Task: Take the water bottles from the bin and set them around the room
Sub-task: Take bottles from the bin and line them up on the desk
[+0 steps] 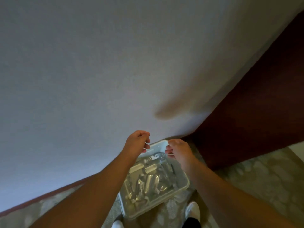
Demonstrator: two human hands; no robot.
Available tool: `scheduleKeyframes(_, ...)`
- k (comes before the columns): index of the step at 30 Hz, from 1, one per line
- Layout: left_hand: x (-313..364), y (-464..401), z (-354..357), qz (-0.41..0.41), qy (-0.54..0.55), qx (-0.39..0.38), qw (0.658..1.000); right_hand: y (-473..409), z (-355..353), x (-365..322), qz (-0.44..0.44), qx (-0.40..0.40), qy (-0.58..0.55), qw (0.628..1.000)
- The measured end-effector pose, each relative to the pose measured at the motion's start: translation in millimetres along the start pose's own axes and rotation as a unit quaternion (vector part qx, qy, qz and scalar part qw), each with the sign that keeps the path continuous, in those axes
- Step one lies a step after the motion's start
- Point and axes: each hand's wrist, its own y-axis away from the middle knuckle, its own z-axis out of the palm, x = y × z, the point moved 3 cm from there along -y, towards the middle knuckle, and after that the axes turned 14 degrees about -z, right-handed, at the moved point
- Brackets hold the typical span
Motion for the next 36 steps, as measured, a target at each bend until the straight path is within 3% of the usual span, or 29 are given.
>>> scheduleKeyframes(5,-50.3,-66.7,15.3,-0.028,0.053,0.065,0.996,-77.2,15.7,49.7,-0.019,-0.101,0.081,0.991)
scheduleKeyframes(8,-102.6,-124.2,20.4,-0.034,0.073,0.093,0.992,-127.3,28.8,105.7,-0.005,-0.124,0.069,0.990)
scheduleKeyframes(14,-244.9,-259.5,25.6,-0.066,0.076,0.120,0.988,-233.8,73.8,273.7,0.072,-0.124,0.016,0.990)
scheduleKeyframes(17,-321.8,-312.6,28.0,-0.094,0.013,0.140,0.986,-275.3,90.4,357.8,0.094,-0.120,0.017,0.988)
scheduleKeyframes(21,-401.8,-367.2,31.9,-0.148,-0.062,0.165,0.973,-326.3,101.0,438.1,0.135,-0.055,0.001,0.989)
scheduleKeyframes(24,-439.3,-395.0,37.4,-0.215,-0.181,0.149,0.948,-354.5,103.2,467.7,0.133,-0.042,0.018,0.990)
scheduleKeyframes(27,-465.1,-403.3,43.1,-0.294,-0.225,0.100,0.924,-369.5,111.3,474.9,0.133,-0.027,0.081,0.987)
scheduleKeyframes(29,-472.9,-407.5,48.2,-0.293,-0.301,0.057,0.906,-374.7,115.8,475.8,0.103,-0.042,0.243,0.964)
scheduleKeyframes(32,-477.7,-412.9,55.7,-0.274,-0.385,0.025,0.881,-375.7,118.5,475.3,0.092,-0.043,0.342,0.934)
scheduleKeyframes(36,-478.2,-412.4,56.0,-0.275,-0.422,0.057,0.862,-368.9,125.1,478.0,0.097,-0.053,0.306,0.946)
